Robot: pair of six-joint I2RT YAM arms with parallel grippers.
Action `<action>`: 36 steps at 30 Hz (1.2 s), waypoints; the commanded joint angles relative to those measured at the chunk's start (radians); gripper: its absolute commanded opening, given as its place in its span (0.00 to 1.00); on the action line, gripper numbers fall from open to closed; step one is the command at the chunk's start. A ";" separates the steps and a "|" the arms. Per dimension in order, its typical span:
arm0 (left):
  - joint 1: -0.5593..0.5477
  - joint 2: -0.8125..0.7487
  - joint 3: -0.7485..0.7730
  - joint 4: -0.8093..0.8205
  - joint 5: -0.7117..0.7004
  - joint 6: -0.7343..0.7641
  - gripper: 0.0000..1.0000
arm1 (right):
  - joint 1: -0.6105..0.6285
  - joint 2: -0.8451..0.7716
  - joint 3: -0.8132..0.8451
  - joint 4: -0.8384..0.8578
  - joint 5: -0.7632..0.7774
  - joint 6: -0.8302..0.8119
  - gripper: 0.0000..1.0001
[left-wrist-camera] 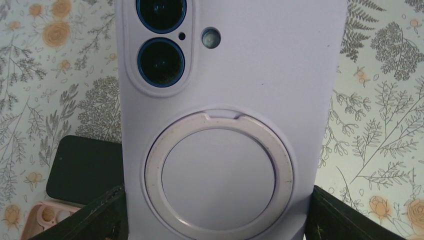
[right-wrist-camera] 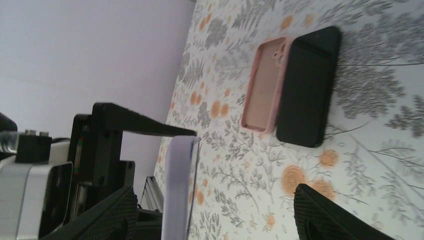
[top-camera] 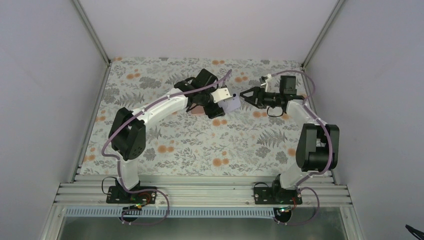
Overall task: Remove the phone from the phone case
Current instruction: Pick up the phone at the center of the board.
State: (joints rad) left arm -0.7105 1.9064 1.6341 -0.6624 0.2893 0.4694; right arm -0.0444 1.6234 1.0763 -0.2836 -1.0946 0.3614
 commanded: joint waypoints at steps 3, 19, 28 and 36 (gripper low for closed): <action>0.002 0.013 0.071 0.042 0.021 -0.037 0.48 | 0.066 -0.017 -0.002 -0.008 -0.044 -0.030 0.72; -0.014 0.079 0.207 -0.011 -0.080 -0.009 0.58 | 0.083 -0.008 0.034 -0.041 -0.065 -0.004 0.04; -0.128 0.004 0.150 0.068 -0.377 0.168 1.00 | 0.011 -0.046 0.005 0.036 -0.137 0.188 0.04; -0.271 -0.090 -0.076 0.243 -0.678 0.379 1.00 | -0.060 -0.076 -0.131 0.206 -0.206 0.376 0.04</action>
State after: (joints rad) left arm -0.9337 1.8610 1.6360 -0.5285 -0.1959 0.7174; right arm -0.0811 1.5967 1.0004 -0.2035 -1.1866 0.6014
